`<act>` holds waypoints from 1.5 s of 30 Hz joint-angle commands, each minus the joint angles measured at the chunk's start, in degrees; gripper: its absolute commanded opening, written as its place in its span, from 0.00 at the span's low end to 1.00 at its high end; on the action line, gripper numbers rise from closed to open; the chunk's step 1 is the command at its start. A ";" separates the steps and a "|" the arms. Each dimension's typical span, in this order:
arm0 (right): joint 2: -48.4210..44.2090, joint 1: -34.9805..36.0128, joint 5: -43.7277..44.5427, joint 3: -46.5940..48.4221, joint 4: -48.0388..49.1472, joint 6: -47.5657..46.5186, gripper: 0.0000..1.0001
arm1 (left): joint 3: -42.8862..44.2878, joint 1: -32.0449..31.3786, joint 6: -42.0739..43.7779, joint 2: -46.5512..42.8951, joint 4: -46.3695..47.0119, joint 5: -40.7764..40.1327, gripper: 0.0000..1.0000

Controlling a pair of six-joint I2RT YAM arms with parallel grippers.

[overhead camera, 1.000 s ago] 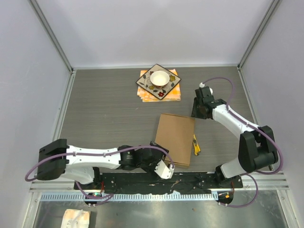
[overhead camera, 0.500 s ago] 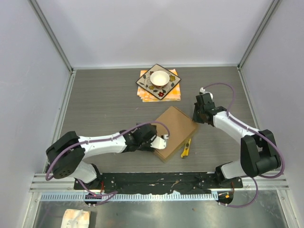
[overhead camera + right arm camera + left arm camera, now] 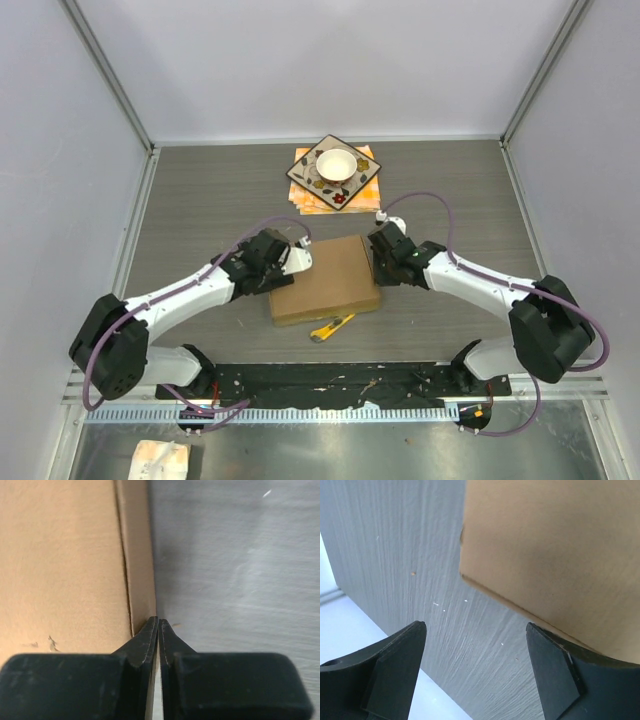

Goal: Unpack the express box
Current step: Adjust the express box at the center of the board.

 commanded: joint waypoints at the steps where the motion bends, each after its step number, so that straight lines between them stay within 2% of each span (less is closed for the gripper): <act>1: -0.80 5.10 -6.64 -1.32 0.16 6.74 0.11 | 5.13 4.48 -6.81 -1.94 3.07 8.41 0.86; 4: -1.94 5.81 -4.80 -1.41 -2.11 7.35 0.15 | 5.92 7.29 -9.27 -4.57 1.31 10.52 0.86; 5: -2.46 5.90 -3.40 -1.06 -2.91 7.36 0.25 | 6.45 8.34 -9.97 -5.80 0.16 14.01 0.86; 6: -3.77 5.90 -2.43 -0.80 -3.79 7.18 0.29 | 6.63 9.66 -10.24 -7.99 -1.33 15.18 0.86; 8: -5.28 5.90 -0.93 0.77 -6.34 6.65 0.37 | 6.63 11.42 -10.16 -10.72 -5.37 18.77 0.86; 10: -7.55 5.90 0.66 1.48 -7.31 6.74 0.39 | 7.15 12.83 -10.07 -15.11 -9.58 22.55 0.87; 13: -10.11 5.90 -0.91 2.46 -6.62 7.35 0.40 | 7.68 14.50 -10.33 -19.24 -14.24 28.01 0.88; 17: -11.52 5.99 -3.64 1.49 -4.68 9.11 0.33 | 6.02 15.03 -11.29 -22.33 -16.28 30.48 0.88; 23: -10.65 6.34 -4.08 0.17 -3.36 9.82 0.26 | 4.78 15.12 -14.28 -22.60 -15.76 30.66 0.88; 45: -6.69 8.18 -3.20 -4.75 -0.02 9.91 0.21 | 1.80 15.12 -15.52 -23.92 -13.82 29.87 0.88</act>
